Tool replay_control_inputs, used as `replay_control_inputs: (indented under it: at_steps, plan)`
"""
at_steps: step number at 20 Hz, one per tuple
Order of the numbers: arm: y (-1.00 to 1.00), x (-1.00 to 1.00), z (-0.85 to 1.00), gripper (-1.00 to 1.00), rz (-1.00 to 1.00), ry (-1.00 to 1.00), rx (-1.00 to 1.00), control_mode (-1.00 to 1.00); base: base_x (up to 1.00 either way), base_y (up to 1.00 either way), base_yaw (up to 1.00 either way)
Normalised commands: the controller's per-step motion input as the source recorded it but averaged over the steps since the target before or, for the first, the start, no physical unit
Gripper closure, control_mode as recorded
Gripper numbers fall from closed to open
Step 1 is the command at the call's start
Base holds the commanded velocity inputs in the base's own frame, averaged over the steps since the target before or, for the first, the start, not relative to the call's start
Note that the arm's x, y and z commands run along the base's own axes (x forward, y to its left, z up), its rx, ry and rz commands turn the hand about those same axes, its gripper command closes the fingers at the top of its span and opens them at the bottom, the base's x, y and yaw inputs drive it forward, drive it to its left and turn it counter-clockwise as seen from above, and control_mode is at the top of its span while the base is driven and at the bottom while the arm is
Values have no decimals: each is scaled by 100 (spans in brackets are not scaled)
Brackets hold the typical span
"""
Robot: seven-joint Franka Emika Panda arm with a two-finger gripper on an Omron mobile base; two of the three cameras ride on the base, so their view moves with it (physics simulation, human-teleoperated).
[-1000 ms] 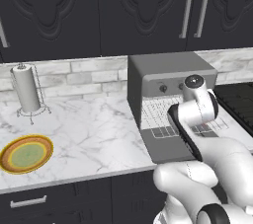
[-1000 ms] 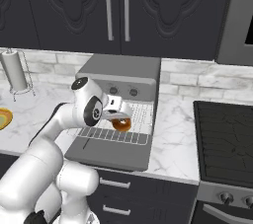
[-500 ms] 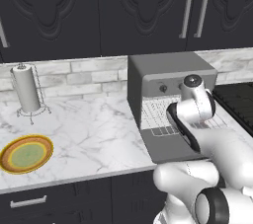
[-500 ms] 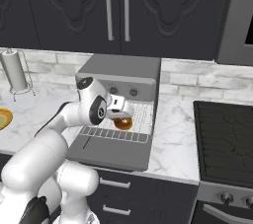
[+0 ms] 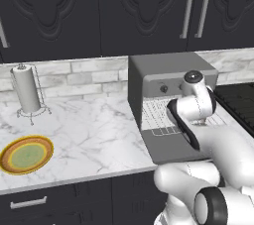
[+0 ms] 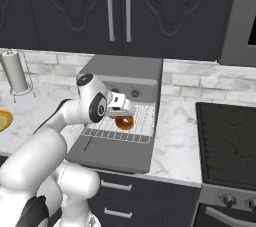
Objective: Pick up the bagel from the plate, place it on the toaster oven rack, close the door, and set the timer.
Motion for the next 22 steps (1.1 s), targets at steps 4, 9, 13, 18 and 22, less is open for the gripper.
replay_control_inputs:
  at_steps: [4,9,13,18,22]
  plan:
    - [0,-14,54,-100,0,-8,1,-100,0,0,0]
    - [0,-41,61,-100,0,-6,5,-100,0,0,0]
    - [-1,-100,9,-100,-4,3,12,-100,0,0,0]
    - [0,-99,-48,-100,-5,7,8,-100,0,0,0]
    - [0,-71,-64,-100,-3,1,4,-100,0,0,0]
